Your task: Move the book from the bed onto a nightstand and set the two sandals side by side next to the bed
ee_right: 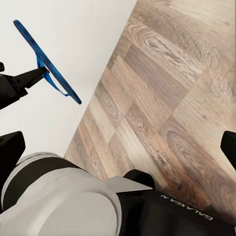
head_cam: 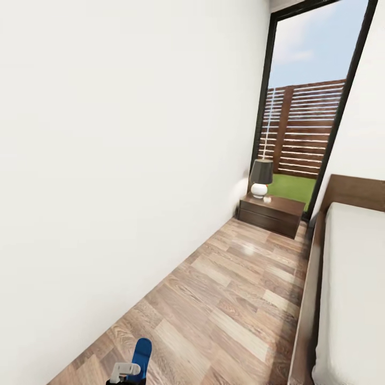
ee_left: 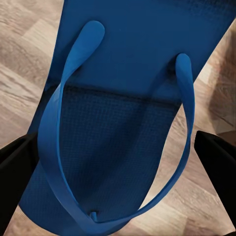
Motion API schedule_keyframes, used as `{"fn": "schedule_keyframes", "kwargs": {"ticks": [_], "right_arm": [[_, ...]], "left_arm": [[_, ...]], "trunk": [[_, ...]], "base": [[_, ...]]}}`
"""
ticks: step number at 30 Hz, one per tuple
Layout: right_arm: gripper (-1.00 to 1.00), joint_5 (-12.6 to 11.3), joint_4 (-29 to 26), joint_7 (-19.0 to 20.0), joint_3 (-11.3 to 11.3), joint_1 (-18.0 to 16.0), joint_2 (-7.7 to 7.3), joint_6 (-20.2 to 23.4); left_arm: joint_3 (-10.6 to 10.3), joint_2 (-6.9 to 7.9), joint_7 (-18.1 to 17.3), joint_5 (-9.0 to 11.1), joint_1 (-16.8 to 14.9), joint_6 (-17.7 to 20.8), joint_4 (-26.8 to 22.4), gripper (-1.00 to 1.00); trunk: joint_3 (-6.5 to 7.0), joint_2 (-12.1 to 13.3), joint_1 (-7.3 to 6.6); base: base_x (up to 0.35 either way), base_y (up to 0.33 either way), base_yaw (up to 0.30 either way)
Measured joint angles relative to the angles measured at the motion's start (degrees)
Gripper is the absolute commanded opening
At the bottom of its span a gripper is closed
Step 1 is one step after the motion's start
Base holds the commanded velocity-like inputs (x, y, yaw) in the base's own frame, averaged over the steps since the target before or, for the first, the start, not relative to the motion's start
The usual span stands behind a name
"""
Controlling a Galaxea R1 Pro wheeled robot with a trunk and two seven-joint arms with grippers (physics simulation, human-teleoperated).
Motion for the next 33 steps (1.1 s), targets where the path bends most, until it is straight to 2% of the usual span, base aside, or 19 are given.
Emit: {"fn": "schedule_keyframes", "kwargs": {"ticks": [4,12,19,33], "right_arm": [[1.00,0.14,-0.02,-0.03,0.00,-0.01,0.01,0.00],[1.00,0.13,0.00,-0.02,-0.03,-0.02,0.01,0.01],[1.00,0.18,-0.02,-0.02,-0.01,-0.01,0.01,0.02],[1.00,0.17,-0.03,-0.06,-0.06,0.01,0.00,0.02]], "left_arm": [[0.03,0.00,0.00,0.00,0.01,-0.01,-0.01,-1.00],[0.04,0.01,-0.01,0.01,0.02,0.00,-0.02,-1.00],[0.04,0.00,0.00,0.00,0.00,-0.01,-0.01,-1.00],[0.04,0.00,0.02,-0.01,-0.01,0.00,0.02,-1.00]], "trunk": [[0.00,0.00,0.00],[0.00,0.00,0.00],[0.00,0.00,0.00],[0.00,0.00,0.00]], "base": [[0.000,0.000,0.006],[0.000,0.000,0.217],[0.000,0.000,0.035],[0.000,0.000,-0.232]]}}
